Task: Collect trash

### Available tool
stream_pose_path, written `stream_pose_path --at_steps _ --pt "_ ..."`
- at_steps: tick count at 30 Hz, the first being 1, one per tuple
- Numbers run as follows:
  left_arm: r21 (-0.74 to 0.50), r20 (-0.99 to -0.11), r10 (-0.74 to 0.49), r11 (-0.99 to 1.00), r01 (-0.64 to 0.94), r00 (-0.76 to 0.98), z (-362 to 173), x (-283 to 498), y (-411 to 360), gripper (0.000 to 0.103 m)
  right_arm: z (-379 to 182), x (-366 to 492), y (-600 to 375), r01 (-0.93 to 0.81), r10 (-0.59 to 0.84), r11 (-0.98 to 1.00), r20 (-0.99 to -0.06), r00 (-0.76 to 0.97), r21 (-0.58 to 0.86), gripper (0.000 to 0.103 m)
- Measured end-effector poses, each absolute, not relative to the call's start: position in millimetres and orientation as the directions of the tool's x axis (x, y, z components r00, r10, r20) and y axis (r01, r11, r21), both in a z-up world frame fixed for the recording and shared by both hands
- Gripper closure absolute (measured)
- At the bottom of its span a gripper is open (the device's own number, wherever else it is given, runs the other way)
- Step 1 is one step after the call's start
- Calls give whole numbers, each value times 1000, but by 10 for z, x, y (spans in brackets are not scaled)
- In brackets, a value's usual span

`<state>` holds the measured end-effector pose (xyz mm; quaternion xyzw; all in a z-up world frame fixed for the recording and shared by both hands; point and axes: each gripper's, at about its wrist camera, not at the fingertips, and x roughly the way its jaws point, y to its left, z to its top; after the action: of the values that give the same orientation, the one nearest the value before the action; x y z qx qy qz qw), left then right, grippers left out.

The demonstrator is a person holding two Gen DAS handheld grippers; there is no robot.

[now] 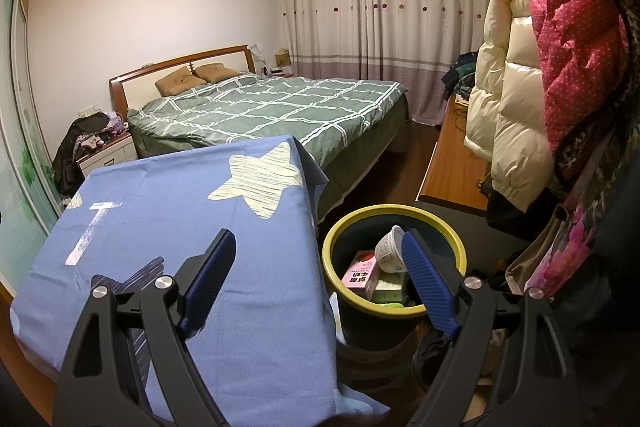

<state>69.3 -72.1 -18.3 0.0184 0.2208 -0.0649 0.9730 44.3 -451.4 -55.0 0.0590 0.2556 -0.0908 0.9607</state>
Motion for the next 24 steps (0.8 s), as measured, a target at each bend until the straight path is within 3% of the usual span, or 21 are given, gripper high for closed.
stream_pose_path --at_steps 24 --pt "14 -452 -106 992 126 886 -193 741 -738 5 -557 455 -4487 202 -142 977 -510 849 64 23"
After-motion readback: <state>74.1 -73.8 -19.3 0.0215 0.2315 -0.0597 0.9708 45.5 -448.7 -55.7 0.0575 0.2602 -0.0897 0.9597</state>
